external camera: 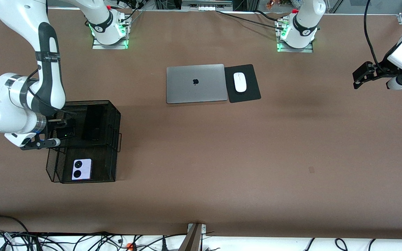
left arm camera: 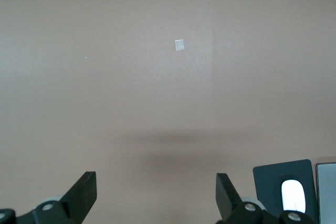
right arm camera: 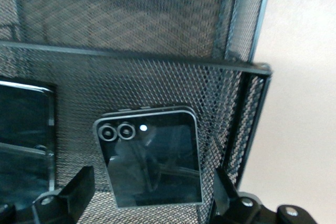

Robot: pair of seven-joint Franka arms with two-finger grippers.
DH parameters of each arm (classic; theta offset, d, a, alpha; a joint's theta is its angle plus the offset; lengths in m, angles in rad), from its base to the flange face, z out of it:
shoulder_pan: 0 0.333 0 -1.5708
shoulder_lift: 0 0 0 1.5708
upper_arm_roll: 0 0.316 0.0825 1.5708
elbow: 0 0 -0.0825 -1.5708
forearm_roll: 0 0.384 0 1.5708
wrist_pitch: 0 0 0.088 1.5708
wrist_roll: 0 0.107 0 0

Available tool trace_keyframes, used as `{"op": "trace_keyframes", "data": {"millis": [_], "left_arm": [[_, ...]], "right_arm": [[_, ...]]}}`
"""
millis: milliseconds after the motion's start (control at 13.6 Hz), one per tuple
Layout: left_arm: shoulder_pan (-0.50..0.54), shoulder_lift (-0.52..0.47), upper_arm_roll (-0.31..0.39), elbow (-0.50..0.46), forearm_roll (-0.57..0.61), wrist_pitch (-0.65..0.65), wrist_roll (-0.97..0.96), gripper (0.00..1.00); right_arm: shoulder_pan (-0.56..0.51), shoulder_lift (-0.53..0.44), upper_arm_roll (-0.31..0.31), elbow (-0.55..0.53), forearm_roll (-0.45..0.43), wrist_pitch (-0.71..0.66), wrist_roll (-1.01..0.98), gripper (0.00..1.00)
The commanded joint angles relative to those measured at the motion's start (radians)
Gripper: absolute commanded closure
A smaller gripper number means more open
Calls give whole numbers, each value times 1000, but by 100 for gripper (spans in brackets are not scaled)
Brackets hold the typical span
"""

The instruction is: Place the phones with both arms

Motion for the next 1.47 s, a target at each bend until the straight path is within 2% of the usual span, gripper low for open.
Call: {"op": "trace_keyframes", "data": {"millis": [0, 220, 367, 441, 587, 734, 1028, 1175, 1395], "left_arm": [[-2, 13, -1, 31, 15, -23, 10, 0], [1, 13, 1, 31, 13, -23, 11, 0], [1, 13, -1, 31, 13, -23, 10, 0], [1, 11, -1, 31, 15, -23, 11, 0], [1, 13, 1, 31, 15, -23, 10, 0], [1, 13, -1, 31, 15, -23, 10, 0], [-7, 13, -1, 32, 13, -23, 2, 0], [-4, 13, -1, 31, 12, -23, 11, 0], [-5, 13, -1, 31, 13, -23, 10, 0]], "right_arm": [[-9, -10, 3, 125, 8, -140, 60, 0], [-15, -57, 7, 235, -6, -299, 107, 0], [-21, -146, 55, 236, -76, -345, 158, 0], [-54, -189, 110, 234, -105, -375, 195, 0], [-160, -289, 269, 216, -177, -411, 282, 0], [-305, -361, 432, 174, -202, -419, 301, 0], [-560, -421, 663, 163, -273, -414, 305, 0], [-599, -433, 701, 163, -299, -409, 345, 0], [-601, -441, 708, 163, -302, -409, 384, 0]]}}
